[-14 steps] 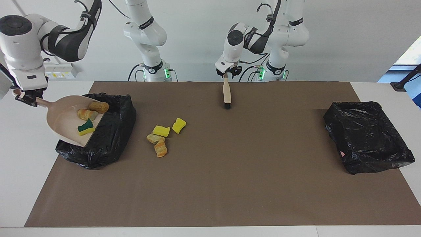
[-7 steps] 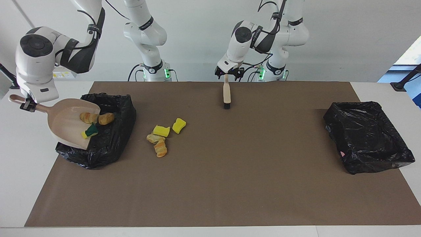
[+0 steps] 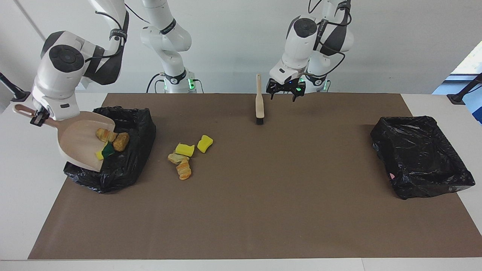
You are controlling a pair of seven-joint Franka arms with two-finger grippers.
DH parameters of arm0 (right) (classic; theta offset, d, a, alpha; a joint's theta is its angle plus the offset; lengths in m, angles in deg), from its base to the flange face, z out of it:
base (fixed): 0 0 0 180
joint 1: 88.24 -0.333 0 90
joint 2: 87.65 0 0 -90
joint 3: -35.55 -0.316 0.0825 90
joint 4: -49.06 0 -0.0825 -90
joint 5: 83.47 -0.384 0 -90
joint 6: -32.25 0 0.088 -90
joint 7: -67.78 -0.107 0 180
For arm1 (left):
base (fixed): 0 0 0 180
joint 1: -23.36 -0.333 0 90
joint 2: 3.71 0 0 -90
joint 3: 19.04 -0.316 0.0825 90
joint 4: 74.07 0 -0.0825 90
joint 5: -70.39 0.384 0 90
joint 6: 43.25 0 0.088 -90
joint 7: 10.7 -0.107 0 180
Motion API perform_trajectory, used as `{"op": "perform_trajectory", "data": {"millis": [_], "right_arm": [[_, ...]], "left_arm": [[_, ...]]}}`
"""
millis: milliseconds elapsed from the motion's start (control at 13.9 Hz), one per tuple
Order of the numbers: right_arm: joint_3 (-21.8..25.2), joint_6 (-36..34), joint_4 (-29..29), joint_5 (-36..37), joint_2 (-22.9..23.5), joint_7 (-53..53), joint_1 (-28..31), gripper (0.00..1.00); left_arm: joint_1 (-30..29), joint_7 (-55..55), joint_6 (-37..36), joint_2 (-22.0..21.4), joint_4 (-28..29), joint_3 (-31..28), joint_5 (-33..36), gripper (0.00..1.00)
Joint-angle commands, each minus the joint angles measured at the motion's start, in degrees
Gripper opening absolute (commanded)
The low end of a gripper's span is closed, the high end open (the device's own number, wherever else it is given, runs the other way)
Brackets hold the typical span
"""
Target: Sweep and dump trash in bin
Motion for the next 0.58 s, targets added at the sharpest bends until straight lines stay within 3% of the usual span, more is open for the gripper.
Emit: {"op": "perform_trajectory", "data": {"millis": [0, 503], "right_arm": [[-0.88, -3.92, -0.23, 2.89, -1.97, -2.02, -1.01, 0.00], [-1.41, -12.00, -2.95, 2.63, -5.75, -2.37, -3.21, 0.00]], "left_arm": [[2.07, -1.74, -7.05, 9.60, -14.75, -6.16, 3.81, 1.00], [3.75, -12.83, -16.99, 12.17, -30.06, -20.32, 7.32, 1.00]]}}
